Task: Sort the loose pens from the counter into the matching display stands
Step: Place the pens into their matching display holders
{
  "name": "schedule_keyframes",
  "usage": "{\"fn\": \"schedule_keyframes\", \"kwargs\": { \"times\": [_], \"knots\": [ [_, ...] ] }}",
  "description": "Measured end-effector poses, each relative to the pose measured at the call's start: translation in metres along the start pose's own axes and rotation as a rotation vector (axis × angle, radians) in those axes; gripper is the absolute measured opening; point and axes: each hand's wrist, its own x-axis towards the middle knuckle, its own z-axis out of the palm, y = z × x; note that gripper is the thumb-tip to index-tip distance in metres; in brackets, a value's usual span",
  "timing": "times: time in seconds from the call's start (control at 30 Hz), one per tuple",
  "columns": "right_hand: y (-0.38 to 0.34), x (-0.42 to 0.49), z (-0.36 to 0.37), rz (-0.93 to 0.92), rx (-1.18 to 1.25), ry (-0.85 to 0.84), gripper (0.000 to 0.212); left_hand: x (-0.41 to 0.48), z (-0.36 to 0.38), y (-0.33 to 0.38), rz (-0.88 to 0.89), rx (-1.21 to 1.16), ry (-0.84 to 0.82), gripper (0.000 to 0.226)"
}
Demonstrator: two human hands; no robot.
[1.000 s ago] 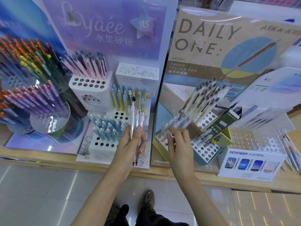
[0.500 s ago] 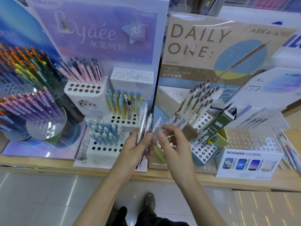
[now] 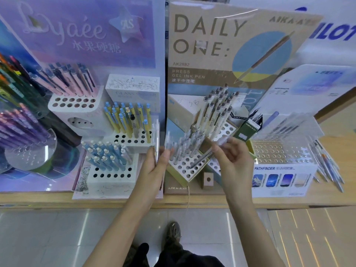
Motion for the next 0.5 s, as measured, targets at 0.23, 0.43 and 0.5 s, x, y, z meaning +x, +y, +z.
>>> {"fn": "schedule_keyframes", "kwargs": {
  "times": [0.23, 0.43, 0.5],
  "knots": [
    [0.016, 0.001, 0.015, -0.112, -0.196, -0.075, 0.021, 0.000, -0.003, 0.002, 0.081, 0.047, 0.099, 0.015],
    [0.033, 0.002, 0.021, -0.112, -0.249, -0.086, 0.023, 0.000, -0.007, 0.000, 0.123, 0.016, 0.085, 0.016],
    [0.036, 0.003, 0.022, -0.127, -0.287, -0.089, 0.022, -0.001, -0.007, -0.001, 0.141, 0.023, 0.083, 0.016]
  ]
}}
